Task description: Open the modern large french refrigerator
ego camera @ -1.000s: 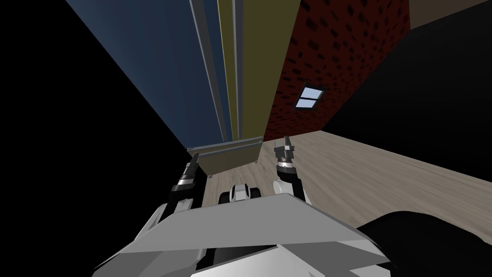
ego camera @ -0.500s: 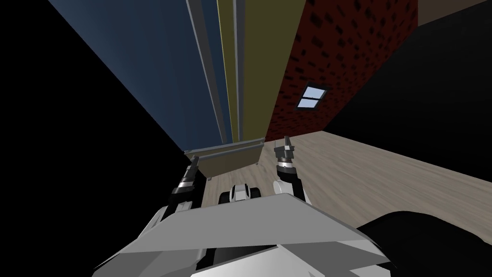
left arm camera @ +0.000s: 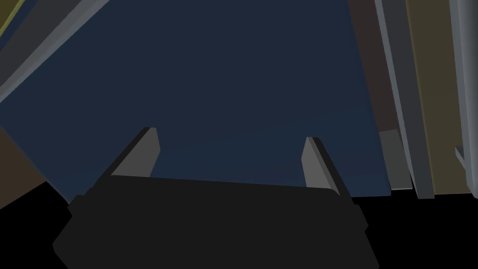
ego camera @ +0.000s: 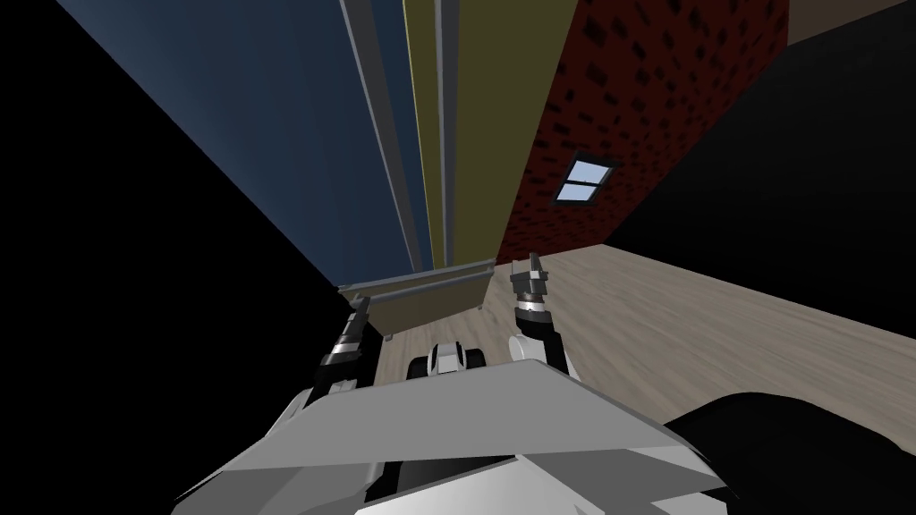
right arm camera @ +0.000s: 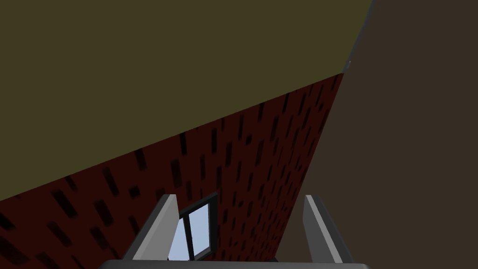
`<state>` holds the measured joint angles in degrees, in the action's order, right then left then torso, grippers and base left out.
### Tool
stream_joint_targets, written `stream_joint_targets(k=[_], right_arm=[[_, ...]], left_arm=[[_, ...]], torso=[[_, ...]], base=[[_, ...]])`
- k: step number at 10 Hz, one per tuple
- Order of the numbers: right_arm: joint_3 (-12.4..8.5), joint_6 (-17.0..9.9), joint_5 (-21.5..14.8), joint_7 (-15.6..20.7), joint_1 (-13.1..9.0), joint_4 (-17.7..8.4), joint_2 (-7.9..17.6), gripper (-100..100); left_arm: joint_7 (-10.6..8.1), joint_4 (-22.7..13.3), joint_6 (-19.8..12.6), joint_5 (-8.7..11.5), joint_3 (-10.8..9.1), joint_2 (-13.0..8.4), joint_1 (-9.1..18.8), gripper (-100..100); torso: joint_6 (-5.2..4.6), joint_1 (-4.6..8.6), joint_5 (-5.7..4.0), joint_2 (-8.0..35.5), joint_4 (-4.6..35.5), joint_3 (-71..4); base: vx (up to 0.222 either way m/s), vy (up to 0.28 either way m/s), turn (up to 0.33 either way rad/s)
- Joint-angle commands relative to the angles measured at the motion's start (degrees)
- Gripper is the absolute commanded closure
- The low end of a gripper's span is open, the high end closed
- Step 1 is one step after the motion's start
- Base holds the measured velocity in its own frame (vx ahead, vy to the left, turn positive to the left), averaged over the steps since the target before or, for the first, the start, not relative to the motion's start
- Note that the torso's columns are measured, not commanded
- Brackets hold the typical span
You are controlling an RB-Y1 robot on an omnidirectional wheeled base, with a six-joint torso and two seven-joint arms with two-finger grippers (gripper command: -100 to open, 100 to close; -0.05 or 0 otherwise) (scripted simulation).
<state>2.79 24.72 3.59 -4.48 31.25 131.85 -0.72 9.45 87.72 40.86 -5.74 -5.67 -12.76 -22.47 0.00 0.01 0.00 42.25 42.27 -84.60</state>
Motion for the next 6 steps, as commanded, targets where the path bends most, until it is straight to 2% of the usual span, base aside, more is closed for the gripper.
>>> stream_joint_targets(k=[1,6], right_arm=[[0.0,0.0,0.0,0.0,0.0,0.0,0.0,0],[0.0,0.0,0.0,0.0,0.0,0.0,0.0,0]], left_arm=[[0.07,-3.7,1.6,0.0,-0.26,0.1,0.5,-100],[0.09,-11.3,5.4,0.0,-1.03,0.5,1.8,-100]], torso=[[0.0,0.02,0.0,0.0,0.0,0.0],[-0.01,0.0,0.0,0.0,0.0,0.0]], base=[[0.072,0.002,0.005],[0.086,0.001,0.007]])
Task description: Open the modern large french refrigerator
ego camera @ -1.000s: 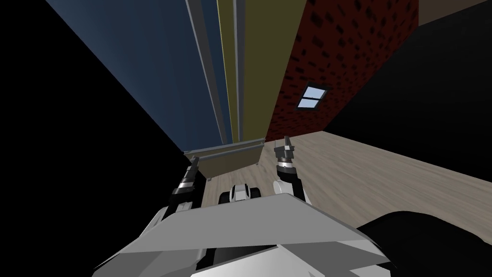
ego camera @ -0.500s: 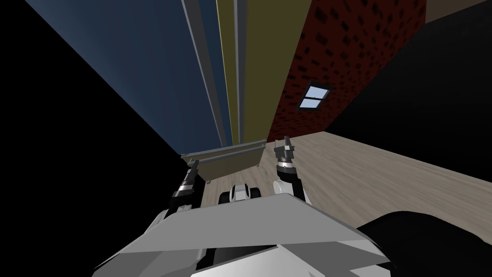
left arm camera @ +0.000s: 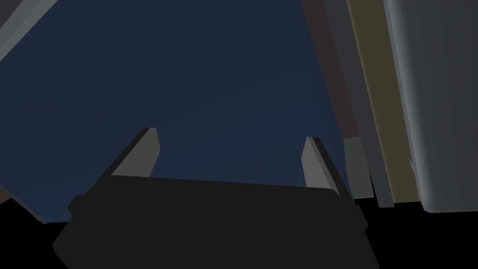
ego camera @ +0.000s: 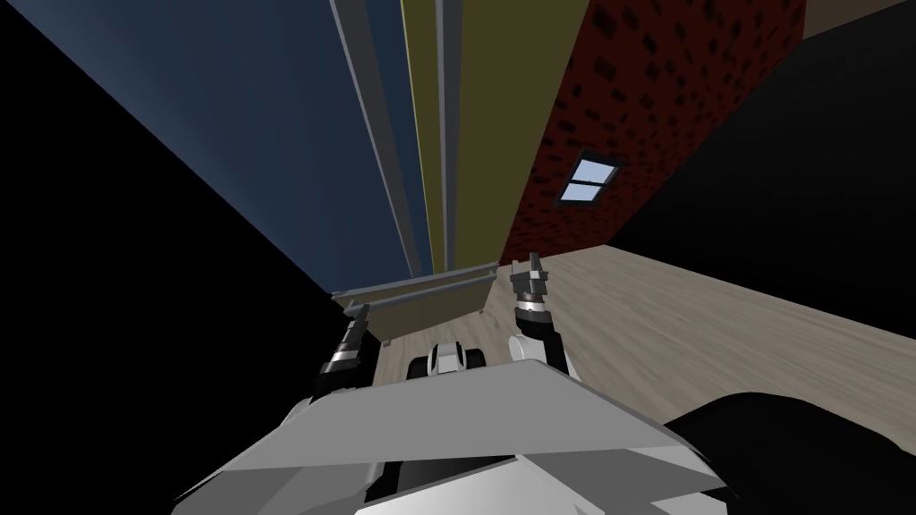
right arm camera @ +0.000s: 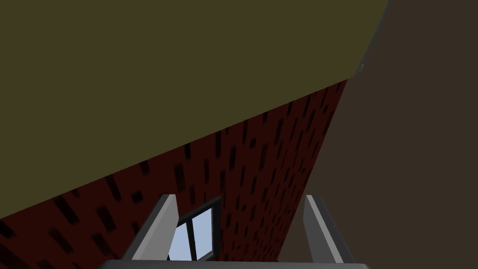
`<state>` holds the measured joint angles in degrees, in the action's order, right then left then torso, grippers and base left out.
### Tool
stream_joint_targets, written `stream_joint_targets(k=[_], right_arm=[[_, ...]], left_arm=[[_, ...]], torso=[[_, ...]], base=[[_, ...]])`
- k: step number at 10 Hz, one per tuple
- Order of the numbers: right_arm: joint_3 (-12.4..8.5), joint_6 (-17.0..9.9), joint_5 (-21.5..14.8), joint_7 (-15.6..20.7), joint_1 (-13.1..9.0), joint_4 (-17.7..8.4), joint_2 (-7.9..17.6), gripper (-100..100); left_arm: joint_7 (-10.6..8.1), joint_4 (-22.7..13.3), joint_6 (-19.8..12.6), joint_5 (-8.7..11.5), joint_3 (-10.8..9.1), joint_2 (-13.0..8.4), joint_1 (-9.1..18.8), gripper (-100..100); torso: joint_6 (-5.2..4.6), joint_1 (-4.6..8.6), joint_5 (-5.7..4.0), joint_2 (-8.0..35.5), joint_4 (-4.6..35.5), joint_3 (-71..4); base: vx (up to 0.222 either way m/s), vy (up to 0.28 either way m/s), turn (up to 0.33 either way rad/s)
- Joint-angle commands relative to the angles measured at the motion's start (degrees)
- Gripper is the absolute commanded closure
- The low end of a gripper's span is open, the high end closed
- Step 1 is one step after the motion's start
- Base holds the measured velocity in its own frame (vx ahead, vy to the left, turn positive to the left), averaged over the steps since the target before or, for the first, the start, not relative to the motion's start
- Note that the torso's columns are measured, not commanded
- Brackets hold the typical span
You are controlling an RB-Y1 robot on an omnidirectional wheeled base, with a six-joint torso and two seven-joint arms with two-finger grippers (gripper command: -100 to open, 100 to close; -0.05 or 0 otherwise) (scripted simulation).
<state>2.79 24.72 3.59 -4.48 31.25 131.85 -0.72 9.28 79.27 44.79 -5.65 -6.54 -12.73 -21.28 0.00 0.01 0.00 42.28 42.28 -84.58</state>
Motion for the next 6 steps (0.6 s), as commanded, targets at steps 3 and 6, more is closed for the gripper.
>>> stream_joint_targets(k=[3,6], right_arm=[[0.0,0.0,0.0,0.0,0.0,0.0,0.0,0],[0.0,0.0,0.0,0.0,0.0,0.0,0.0,0]], left_arm=[[0.28,-8.4,3.8,-0.1,-0.65,1.0,1.4,-100],[0.3,-13.2,6.0,-0.1,-1.1,1.6,2.1,-100]], torso=[[0.01,-0.01,0.0,0.0,0.0,0.0],[0.0,0.0,0.0,0.1,0.0,0.0]], base=[[0.118,0.005,0.008],[0.1,0.003,0.008]])
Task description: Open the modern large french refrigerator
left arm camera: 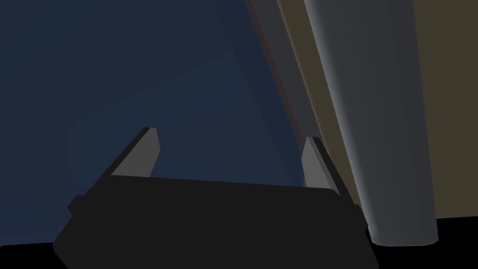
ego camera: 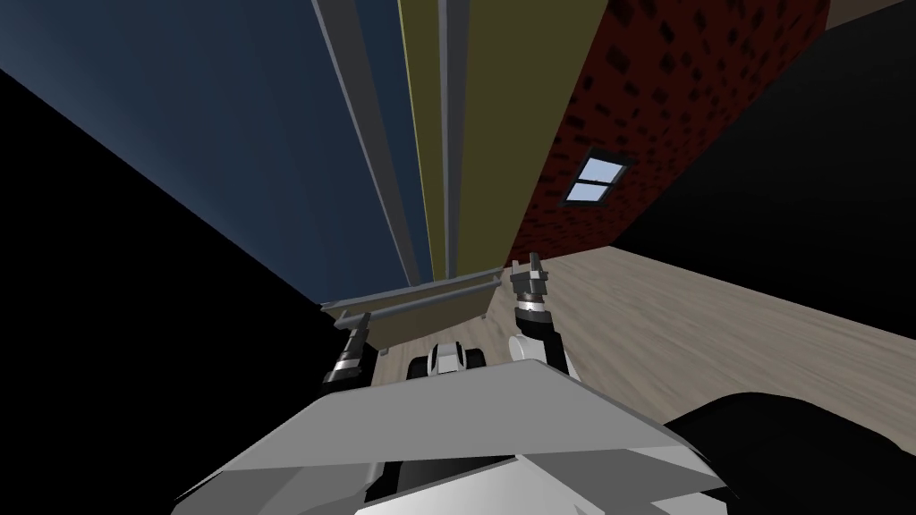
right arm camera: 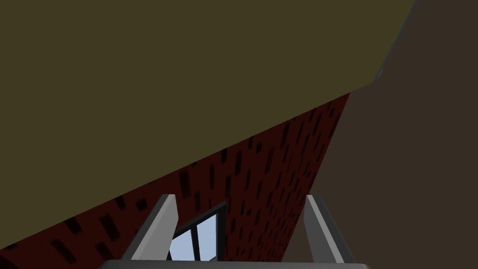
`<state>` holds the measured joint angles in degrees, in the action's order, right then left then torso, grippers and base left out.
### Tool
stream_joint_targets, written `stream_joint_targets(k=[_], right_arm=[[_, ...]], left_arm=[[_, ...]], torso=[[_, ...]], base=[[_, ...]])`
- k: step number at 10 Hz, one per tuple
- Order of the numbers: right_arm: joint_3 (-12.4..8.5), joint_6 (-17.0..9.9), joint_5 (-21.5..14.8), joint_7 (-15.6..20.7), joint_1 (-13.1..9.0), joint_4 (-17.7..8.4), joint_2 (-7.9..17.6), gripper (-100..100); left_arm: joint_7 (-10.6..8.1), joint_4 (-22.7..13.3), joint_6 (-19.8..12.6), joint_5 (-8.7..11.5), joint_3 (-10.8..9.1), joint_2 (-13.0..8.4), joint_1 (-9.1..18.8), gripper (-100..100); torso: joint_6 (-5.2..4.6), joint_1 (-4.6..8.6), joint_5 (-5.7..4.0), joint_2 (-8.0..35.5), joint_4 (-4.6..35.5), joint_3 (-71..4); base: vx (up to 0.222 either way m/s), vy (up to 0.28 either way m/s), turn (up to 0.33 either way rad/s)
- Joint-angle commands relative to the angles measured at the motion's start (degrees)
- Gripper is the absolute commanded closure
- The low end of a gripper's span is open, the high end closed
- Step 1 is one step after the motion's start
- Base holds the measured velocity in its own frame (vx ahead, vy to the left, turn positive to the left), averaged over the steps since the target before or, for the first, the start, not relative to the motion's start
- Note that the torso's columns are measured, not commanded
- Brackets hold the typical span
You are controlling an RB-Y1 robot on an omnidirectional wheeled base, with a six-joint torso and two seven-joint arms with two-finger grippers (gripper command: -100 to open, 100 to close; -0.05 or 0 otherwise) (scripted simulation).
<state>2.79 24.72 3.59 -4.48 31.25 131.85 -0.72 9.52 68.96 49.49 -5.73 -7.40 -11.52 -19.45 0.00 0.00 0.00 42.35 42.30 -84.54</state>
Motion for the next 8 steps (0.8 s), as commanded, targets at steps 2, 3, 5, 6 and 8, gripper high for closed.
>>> stream_joint_targets(k=[2,3,5,6,8], right_arm=[[0.0,0.0,0.0,0.0,0.0,0.0,0.0,0],[0.0,0.0,0.0,0.0,0.0,0.0,0.0,0],[0.0,0.0,0.0,0.0,0.0,0.0,0.0,0],[0.0,0.0,0.0,0.0,0.0,0.0,0.0,0],[0.0,0.0,0.0,0.0,0.0,0.0,0.0,0]], left_arm=[[0.06,-5.2,2.4,0.0,-0.45,0.8,0.6,-100],[0.06,-7.4,3.4,0.0,-0.66,1.2,1.0,-100],[0.07,-9.5,4.3,0.0,-0.85,1.6,1.3,-100],[0.07,-11.5,5.3,0.0,-1.05,2.1,1.6,-100],[0.08,-15.0,7.0,0.0,-1.4,3.3,2.2,-100]], torso=[[0.0,0.02,-0.01,-0.1,0.0,0.0],[0.0,0.0,-0.01,0.0,0.0,0.0],[0.0,-0.01,0.0,-0.1,0.0,-0.1],[-0.14,-0.18,0.12,-0.3,-0.1,-0.1],[-0.33,-0.5,0.39,-0.8,-0.3,-0.3]], base=[[0.096,-0.004,0.009],[0.078,0.0,0.005],[0.096,0.003,0.02],[0.072,-0.01,0.019],[0.096,-0.007,0.024]])
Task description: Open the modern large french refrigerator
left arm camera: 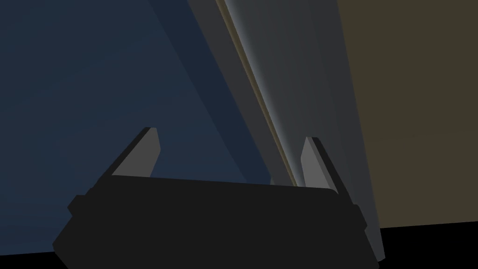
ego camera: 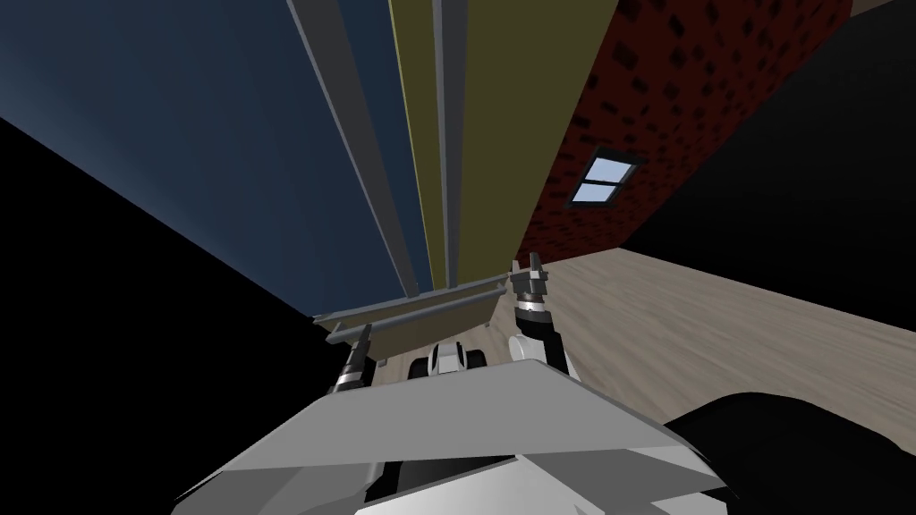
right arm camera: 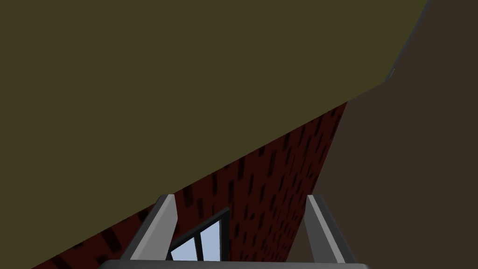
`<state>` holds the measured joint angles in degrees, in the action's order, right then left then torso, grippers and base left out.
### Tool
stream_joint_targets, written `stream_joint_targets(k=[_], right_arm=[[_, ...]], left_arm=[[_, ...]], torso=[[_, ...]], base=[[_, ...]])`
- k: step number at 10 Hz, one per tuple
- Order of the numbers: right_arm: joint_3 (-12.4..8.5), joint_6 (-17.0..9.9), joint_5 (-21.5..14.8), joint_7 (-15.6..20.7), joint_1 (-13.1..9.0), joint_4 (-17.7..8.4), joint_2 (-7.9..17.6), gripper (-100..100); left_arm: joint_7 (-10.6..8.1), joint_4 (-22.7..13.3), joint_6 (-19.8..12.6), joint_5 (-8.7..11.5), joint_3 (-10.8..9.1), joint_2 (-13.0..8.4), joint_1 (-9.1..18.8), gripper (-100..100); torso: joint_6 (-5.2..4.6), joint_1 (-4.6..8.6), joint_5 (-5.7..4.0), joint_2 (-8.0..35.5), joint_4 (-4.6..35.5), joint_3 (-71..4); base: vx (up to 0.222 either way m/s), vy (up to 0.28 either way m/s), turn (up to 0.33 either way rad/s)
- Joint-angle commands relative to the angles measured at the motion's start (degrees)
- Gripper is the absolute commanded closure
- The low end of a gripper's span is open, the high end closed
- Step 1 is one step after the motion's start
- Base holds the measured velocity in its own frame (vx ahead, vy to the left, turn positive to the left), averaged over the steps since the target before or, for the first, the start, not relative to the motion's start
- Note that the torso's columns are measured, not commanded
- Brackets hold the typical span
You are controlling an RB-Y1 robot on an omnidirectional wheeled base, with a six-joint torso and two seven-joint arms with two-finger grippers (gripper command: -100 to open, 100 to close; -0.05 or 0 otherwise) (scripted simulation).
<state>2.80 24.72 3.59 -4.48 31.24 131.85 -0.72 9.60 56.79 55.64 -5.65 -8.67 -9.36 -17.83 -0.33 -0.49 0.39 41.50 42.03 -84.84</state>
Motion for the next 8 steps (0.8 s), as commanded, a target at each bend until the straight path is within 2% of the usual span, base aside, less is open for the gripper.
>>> stream_joint_targets(k=[1,5,6,7,8], right_arm=[[0.0,0.0,0.0,0.0,0.0,0.0,0.0,0],[0.0,0.0,0.0,0.0,0.0,0.0,0.0,0],[0.0,0.0,0.0,0.0,0.0,0.0,0.0,0],[0.0,0.0,0.0,0.0,0.0,0.0,0.0,0],[0.0,0.0,0.0,0.0,0.0,0.0,0.0,0]], left_arm=[[0.0,-3.1,0.8,-0.1,-0.13,1.2,0.6,-100],[0.01,-9.1,3.6,-0.1,-0.7,5.4,1.5,-100],[0.01,-9.1,3.6,-0.1,-0.7,5.4,1.5,-100],[0.02,-10.1,4.1,-0.1,-0.79,7.0,1.7,-100],[0.02,-10.1,4.1,-0.1,-0.79,7.0,1.7,-100]], torso=[[-0.1,-0.07,0.1,-0.2,-0.1,-0.1],[-0.67,0.06,0.41,-0.7,-0.1,-0.2],[-0.76,0.19,0.4,-0.7,-0.1,-0.2],[-0.93,0.18,0.49,-0.8,0.0,-0.2],[-0.98,0.19,0.51,-0.8,0.0,-0.2]], base=[[0.064,0.006,0.032],[0.075,0.008,0.022],[0.045,0.0,0.02],[0.042,0.001,-0.002],[0.021,0.003,0.001]])
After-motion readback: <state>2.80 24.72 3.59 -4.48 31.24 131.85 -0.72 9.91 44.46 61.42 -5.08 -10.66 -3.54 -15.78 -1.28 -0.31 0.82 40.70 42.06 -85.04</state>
